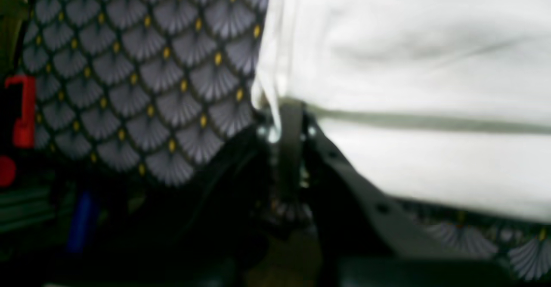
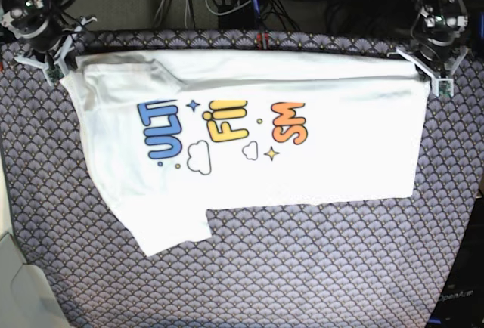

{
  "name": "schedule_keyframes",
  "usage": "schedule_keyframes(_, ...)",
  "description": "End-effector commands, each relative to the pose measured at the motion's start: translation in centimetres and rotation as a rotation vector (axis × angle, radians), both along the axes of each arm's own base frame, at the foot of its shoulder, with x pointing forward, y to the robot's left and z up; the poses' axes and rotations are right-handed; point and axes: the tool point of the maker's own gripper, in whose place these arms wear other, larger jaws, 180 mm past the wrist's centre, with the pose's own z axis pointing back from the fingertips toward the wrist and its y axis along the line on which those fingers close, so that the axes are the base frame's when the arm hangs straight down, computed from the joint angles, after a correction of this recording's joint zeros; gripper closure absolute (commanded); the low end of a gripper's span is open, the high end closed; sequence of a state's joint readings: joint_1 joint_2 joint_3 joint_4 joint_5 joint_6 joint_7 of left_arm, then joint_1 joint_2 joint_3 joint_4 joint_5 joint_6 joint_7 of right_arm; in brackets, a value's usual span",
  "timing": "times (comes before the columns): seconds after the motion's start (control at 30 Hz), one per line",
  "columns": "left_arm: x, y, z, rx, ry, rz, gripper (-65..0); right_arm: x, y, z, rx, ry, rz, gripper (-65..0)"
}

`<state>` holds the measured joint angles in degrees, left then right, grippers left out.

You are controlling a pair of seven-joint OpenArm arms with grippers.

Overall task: Fold the T-shirt properly
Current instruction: 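Drag the folded shirt back toward the robot with both grippers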

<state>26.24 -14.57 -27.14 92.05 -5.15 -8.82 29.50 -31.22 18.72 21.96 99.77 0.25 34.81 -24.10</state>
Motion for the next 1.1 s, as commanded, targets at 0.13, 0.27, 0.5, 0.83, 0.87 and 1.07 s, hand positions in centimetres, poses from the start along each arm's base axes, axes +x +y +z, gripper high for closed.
schedule_keyframes(0.13,0.6,1.0,1.1,0.037,-0.034,0.001,-0.4,0.5,-0.3,0.8,-0.015,-0.024,0.008,0.0)
schedule_keyframes(0.27,0.9,0.9,1.2,0.035,-0.037,0.004,-0.4,0.4,-0.3,0.7,-0.014,-0.021,0.008,0.0)
schedule_keyframes(0.5,0.9,0.9,1.1,0.032,-0.038,0.007,-1.3,-0.6,-1.1,-0.1,-0.049,0.057,-0.016,0.0)
schedule_keyframes(0.83,0.8,0.7,1.2,0.032,-0.041,0.001,-41.4,-0.7,-1.7,-0.4,-0.081,0.149,0.009,-13.9)
schedule_keyframes(0.87,0.8,0.7,1.3,0.033,-0.042,0.000,-42.7,-0.7,-1.7,-0.4,-0.081,0.149,0.009,-17.3)
schedule_keyframes(1.07,0.8,0.7,1.3,0.033,-0.043,0.000,-42.9,-0.7,-1.7,-0.4,-0.080,0.145,0.009,-29.0)
